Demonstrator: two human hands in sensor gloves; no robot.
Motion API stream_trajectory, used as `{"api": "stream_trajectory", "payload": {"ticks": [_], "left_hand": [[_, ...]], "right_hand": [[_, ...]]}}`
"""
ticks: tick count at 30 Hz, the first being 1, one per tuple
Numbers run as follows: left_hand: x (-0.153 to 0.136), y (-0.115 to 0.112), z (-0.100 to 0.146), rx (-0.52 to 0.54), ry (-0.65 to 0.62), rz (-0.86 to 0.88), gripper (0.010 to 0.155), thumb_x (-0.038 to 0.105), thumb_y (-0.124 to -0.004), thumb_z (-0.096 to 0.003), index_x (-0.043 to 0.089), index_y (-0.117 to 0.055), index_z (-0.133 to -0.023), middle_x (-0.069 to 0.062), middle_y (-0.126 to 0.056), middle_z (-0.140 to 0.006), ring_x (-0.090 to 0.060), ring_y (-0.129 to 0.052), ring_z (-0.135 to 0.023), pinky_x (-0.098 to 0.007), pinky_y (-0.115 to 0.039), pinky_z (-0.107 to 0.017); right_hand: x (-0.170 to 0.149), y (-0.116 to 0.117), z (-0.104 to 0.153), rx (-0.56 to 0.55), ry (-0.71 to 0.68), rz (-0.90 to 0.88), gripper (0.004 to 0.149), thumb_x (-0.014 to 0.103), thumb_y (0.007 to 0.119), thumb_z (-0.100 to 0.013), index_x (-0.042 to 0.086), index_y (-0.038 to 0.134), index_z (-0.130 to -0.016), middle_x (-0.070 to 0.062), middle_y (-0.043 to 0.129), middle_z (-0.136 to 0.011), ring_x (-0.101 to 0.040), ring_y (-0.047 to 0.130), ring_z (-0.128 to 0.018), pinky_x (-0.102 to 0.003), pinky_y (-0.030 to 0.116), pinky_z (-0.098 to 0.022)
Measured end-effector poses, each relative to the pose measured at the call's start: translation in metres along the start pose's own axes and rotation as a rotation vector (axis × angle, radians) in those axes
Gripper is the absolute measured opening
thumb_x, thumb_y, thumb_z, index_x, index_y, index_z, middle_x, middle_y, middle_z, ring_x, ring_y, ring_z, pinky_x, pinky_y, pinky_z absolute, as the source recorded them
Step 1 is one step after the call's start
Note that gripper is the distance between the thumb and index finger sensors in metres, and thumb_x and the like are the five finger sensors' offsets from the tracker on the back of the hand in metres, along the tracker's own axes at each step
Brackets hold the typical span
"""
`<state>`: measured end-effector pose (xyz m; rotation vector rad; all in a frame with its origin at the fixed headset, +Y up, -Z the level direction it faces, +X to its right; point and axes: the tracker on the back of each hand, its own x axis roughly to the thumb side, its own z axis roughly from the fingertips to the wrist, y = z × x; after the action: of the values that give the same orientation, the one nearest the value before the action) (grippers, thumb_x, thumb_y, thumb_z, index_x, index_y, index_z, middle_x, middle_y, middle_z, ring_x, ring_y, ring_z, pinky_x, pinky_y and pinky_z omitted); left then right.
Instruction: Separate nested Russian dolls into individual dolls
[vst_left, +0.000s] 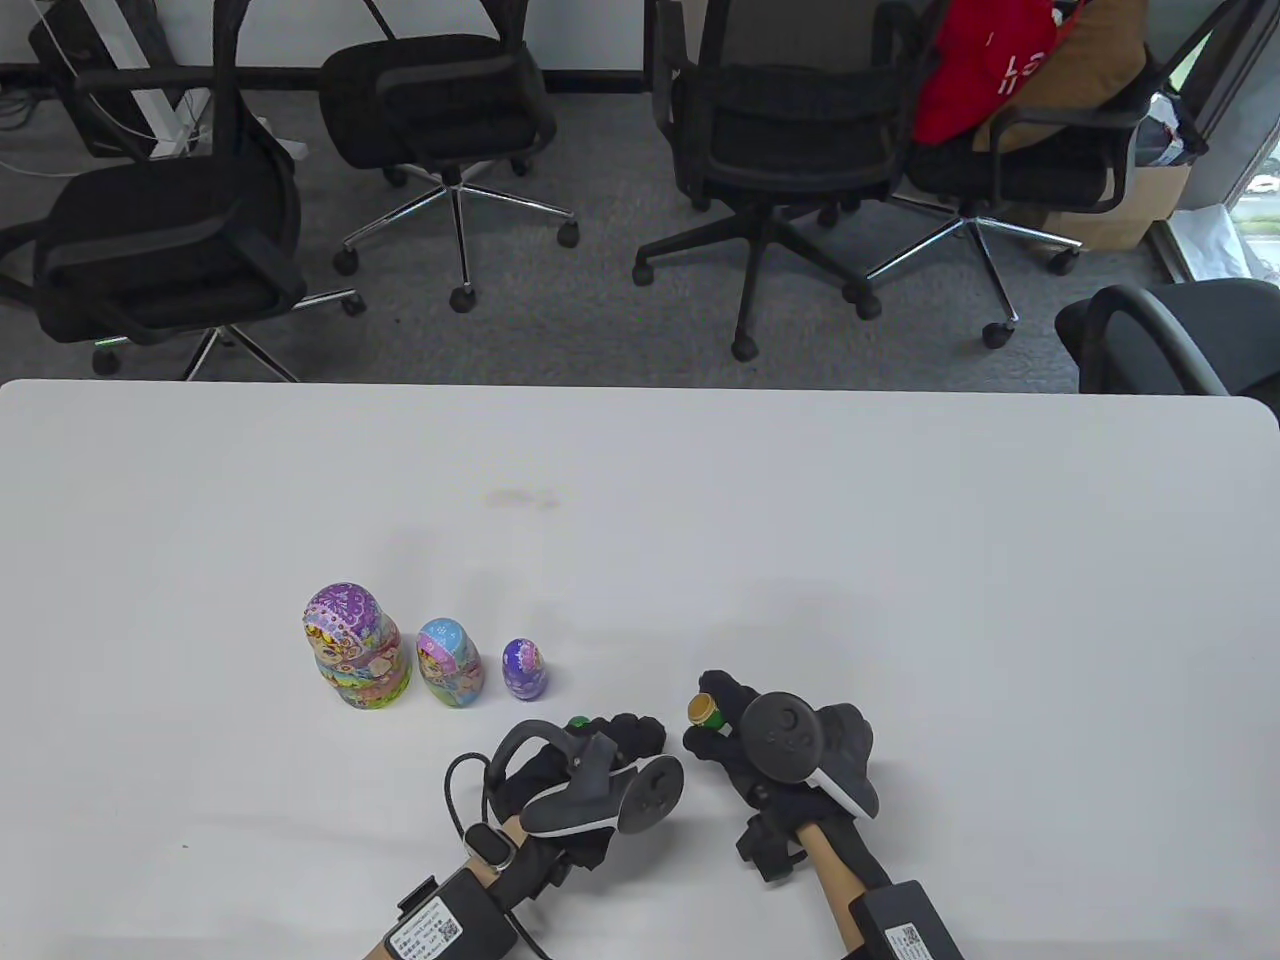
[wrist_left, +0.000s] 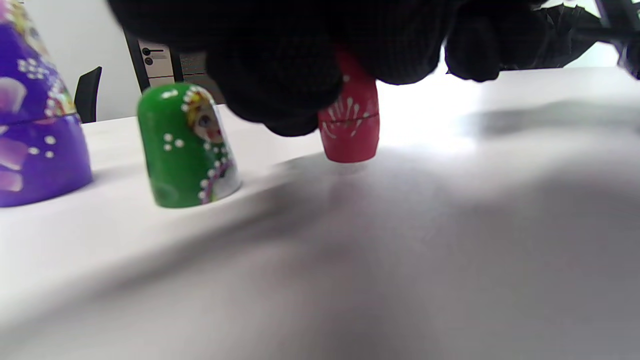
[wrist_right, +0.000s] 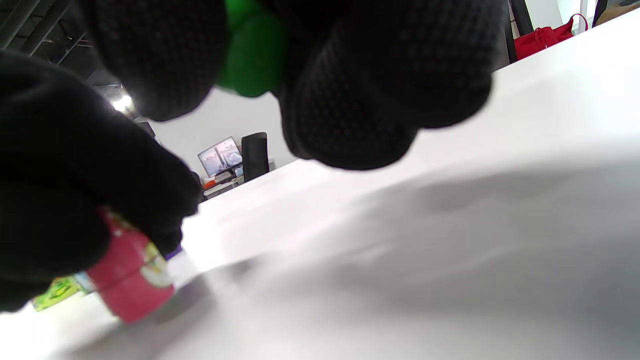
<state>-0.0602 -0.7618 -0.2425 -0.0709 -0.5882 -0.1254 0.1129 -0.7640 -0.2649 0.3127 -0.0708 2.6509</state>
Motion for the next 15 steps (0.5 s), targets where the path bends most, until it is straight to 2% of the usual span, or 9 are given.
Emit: {"api": "stream_trajectory", "payload": {"ticks": [5,10,15], "left_hand": [[-0.001,-0.004,-0.001,-0.021,0.003,0.012,0.049,0.038,-0.078,-0.0517,0.022,-0.081,-0.098,-0.005,-0.098,-0.089,-0.01,-0.101,-0.047,-0.022,-0.091,-0.026],[-0.009,0.007,0.001,-0.007,0.029,0.077,0.053,0.041,-0.077,-0.0515,0.021,-0.079,-0.101,-0.006,-0.096,-0.092,-0.013,-0.101,-0.049,-0.024,-0.09,-0.028],[-0.027,0.018,0.003,0.035,0.105,0.102,0.054,0.04,-0.077,-0.0521,0.021,-0.078,-0.102,-0.007,-0.095,-0.094,-0.015,-0.1,-0.051,-0.026,-0.09,-0.029]], "right_hand": [[0.0,0.0,0.0,-0.001,0.0,-0.002,0.067,0.042,0.083,-0.041,0.007,0.07,-0.097,-0.011,0.093,-0.082,-0.023,0.098,-0.046,-0.027,0.089,-0.031],[-0.001,0.0,0.0,-0.005,0.002,-0.007,0.067,0.042,0.083,-0.041,0.007,0.07,-0.097,-0.011,0.093,-0.082,-0.023,0.098,-0.046,-0.028,0.089,-0.031],[-0.002,-0.001,0.0,-0.009,0.001,-0.009,0.067,0.042,0.083,-0.041,0.007,0.07,-0.096,-0.011,0.093,-0.082,-0.023,0.098,-0.046,-0.028,0.089,-0.031]]}}
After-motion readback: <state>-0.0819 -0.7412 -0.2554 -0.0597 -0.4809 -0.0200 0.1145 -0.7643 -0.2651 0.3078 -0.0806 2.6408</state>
